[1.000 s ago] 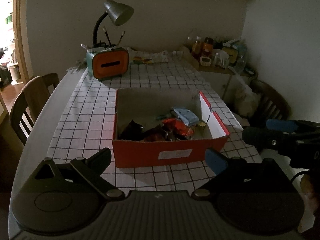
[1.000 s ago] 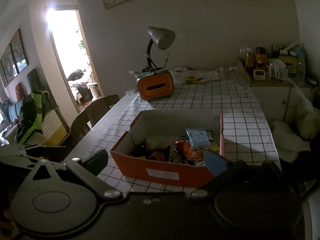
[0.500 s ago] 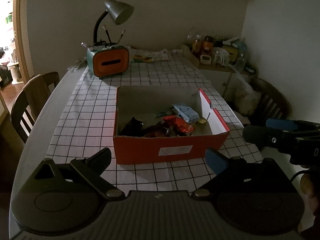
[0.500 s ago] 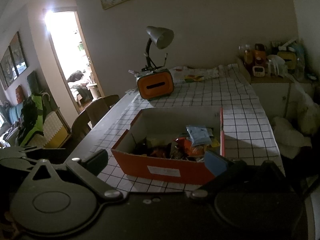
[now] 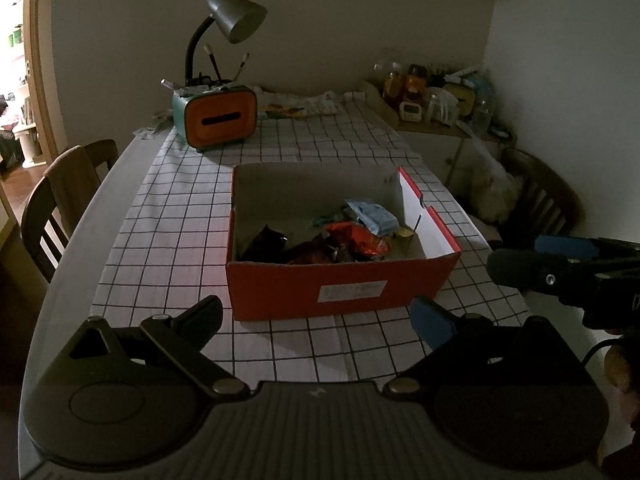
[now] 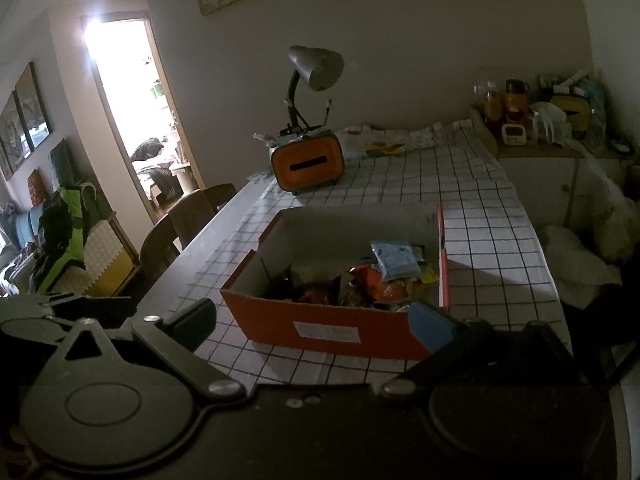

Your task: Organize snacks

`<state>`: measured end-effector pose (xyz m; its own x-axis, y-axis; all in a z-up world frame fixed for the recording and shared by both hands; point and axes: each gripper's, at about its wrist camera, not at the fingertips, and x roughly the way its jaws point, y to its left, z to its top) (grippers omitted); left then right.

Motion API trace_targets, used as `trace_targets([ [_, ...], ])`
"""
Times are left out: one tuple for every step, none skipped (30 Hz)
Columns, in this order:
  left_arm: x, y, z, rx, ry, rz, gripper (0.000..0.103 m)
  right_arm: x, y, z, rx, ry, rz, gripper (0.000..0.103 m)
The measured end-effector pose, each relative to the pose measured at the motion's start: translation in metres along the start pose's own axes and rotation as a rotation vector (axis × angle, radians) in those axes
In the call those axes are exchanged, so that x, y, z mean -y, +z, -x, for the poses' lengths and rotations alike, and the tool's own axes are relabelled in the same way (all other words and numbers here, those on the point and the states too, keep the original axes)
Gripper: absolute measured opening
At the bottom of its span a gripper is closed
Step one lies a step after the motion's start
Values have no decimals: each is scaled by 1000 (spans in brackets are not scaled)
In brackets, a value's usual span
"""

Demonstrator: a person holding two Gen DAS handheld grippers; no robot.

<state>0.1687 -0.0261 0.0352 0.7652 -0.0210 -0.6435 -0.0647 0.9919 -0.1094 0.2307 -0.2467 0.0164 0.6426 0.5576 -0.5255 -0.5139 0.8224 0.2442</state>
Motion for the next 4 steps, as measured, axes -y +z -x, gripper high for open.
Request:
trace_targets([
  [0, 0, 0, -1, 2, -1, 101, 0, -1, 0, -1, -2, -2, 103],
  [0, -1, 0, -2, 4, -2, 101, 1, -1, 0, -3, -2, -4, 103],
  [-1, -1, 0, -3, 5, -3, 101, 1, -2, -1, -4, -3, -7, 103],
  [-1, -2, 0, -6, 2, -4, 101, 1, -3, -1, -5, -5, -8, 103],
])
